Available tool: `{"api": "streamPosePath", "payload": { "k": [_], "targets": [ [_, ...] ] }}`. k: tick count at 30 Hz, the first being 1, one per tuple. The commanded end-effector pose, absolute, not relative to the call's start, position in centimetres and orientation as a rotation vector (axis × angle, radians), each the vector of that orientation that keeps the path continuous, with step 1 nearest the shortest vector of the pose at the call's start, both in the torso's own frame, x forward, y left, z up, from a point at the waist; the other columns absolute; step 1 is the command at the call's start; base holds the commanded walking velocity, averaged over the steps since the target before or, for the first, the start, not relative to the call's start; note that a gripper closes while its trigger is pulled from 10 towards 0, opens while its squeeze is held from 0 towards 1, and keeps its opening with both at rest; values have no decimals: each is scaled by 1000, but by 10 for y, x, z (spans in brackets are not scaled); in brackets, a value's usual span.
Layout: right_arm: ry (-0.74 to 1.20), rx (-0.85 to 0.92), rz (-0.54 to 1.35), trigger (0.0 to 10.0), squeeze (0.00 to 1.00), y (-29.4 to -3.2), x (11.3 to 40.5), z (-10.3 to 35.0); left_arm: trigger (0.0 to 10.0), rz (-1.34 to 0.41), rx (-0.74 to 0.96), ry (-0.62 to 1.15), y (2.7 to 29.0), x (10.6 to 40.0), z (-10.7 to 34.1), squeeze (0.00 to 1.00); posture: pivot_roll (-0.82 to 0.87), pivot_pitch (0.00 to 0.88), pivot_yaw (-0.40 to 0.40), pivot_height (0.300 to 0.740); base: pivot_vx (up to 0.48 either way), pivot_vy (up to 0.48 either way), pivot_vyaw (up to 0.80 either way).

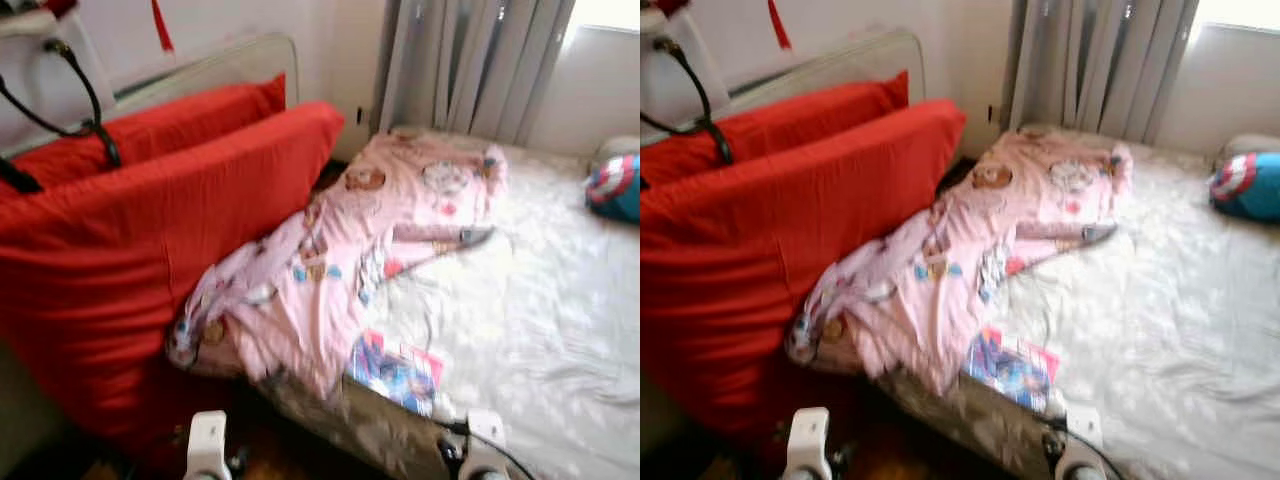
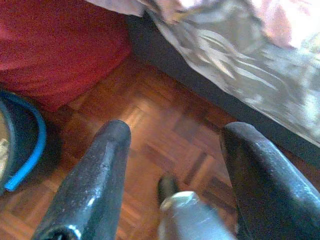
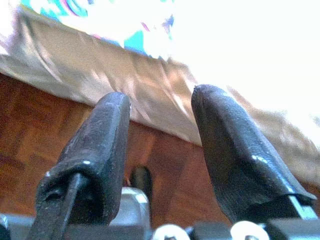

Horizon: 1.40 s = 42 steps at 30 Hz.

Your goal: Clean up the room

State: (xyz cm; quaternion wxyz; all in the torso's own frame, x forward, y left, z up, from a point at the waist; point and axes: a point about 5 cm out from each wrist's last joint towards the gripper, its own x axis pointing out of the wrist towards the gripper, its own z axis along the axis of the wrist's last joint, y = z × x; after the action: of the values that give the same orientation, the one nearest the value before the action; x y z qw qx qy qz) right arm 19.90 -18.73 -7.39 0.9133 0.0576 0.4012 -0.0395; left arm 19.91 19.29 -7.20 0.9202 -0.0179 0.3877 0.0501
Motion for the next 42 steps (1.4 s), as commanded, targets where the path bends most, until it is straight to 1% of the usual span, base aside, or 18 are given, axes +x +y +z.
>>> {"api": "streamPosePath", "payload": {
  "k": [1,9,15,20,31,39,42],
  "targets": [
    [840,132,-69,10000,0,-180,197,-76,10000,120,-35,818,199,194,-74,0,-95,0,-5,740,0,0,0],
    [799,145,-79,10000,0,-180,205,-71,10000,126,-33,798,202,196,-72,0,-88,0,0,740,0,0,0],
    [749,153,-85,10000,0,-182,219,-62,10000,147,-54,736,205,210,-63,0,-89,0,3,740,0,0,0],
    [730,153,-81,10000,0,-182,224,-59,10000,148,-67,721,204,214,-61,0,-91,0,7,740,0,0,0],
    [741,143,-73,10000,0,-185,219,-62,10000,151,-79,737,202,207,-65,0,-108,0,3,740,0,0,0],
    [756,135,-69,10000,0,-187,209,-67,10000,150,-84,753,199,198,-71,0,-114,0,-14,740,0,0,0],
    [743,127,-75,10000,0,-188,207,-67,10000,155,-87,753,199,194,-72,0,-115,0,-8,740,0,0,0]
  ]
}}
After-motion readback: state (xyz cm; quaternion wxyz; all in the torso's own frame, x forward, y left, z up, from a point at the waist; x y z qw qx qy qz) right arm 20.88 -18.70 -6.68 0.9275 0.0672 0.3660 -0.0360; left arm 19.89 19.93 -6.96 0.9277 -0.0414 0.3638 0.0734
